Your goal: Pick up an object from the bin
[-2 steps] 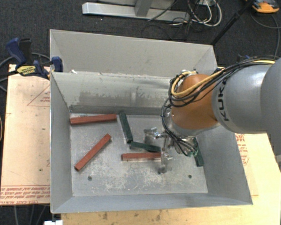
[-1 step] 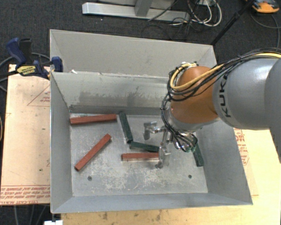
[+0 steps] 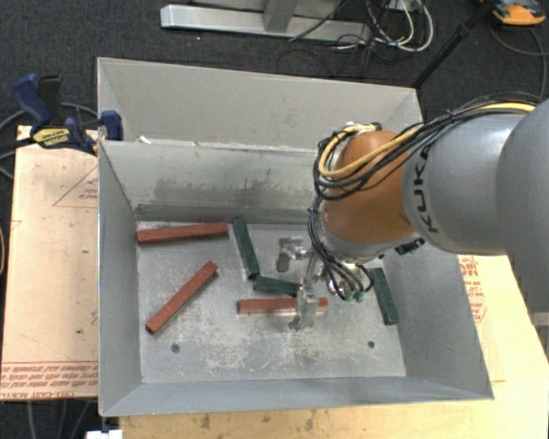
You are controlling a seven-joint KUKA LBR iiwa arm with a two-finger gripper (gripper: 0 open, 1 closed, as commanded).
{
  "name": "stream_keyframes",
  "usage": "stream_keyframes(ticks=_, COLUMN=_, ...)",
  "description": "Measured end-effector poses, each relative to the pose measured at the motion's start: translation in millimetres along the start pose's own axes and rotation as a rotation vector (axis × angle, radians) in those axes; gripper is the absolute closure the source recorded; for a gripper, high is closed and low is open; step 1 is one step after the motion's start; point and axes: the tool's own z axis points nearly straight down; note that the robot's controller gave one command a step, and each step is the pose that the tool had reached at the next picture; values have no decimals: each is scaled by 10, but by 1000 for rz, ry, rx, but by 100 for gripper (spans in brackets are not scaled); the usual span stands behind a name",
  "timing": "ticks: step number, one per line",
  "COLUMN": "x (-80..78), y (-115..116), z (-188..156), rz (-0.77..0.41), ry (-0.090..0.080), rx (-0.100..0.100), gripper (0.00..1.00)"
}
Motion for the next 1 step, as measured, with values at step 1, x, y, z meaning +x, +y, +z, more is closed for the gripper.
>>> stream_keyframes(ticks=1, x=19, y=-67, z=315, rz=179, ry=1, rx=1, gripper=0)
